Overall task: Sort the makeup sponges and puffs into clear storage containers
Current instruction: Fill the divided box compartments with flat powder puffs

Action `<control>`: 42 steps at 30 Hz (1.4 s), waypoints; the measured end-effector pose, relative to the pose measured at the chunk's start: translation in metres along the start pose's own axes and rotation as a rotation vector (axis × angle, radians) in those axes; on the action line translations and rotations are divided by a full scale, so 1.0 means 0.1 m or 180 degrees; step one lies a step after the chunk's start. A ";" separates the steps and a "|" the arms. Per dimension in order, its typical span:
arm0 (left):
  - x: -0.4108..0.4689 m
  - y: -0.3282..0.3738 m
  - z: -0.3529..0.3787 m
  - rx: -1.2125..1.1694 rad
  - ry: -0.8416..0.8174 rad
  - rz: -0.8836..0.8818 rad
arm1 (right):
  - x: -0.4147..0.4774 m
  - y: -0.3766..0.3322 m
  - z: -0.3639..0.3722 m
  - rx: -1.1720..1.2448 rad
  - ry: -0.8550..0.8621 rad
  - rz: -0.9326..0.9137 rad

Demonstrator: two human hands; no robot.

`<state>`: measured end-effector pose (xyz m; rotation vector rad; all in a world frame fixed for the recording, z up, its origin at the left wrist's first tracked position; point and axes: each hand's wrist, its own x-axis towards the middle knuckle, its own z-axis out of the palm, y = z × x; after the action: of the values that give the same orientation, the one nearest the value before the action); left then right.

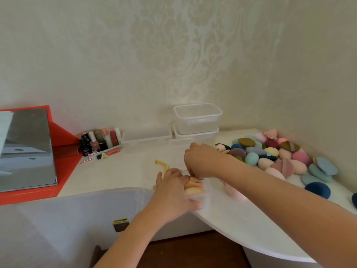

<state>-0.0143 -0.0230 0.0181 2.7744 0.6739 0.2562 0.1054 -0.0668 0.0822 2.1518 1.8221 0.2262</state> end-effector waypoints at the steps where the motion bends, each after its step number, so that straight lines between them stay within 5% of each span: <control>1: 0.00 -0.01 0.00 0.0040 0.0003 0.0026 | 0.02 -0.01 0.01 -0.0044 0.0061 -0.0023; 11: 0.01 -0.06 0.02 0.0067 0.0149 0.0263 | 0.06 0.09 0.24 0.0755 0.0118 0.0123; 24: 0.01 -0.06 0.05 -0.0086 0.0058 0.0093 | 0.20 0.24 0.07 0.0658 -0.1250 -0.0355; 28: 0.04 -0.10 0.04 -0.0368 0.0133 0.0051 | 0.08 0.30 0.00 0.1041 -0.0780 -0.0347; 34: 0.06 -0.06 0.05 -0.0233 0.0212 0.0013 | -0.54 0.61 -0.32 0.2793 0.0266 -0.0055; 42: 0.03 -0.06 0.08 -0.0043 0.0167 0.0070 | -0.99 0.88 0.29 0.2635 0.0533 0.1319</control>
<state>-0.0117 -0.0184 0.0088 2.7722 0.6521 0.3380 0.1793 -0.1803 0.0928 3.1535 1.7061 -0.3388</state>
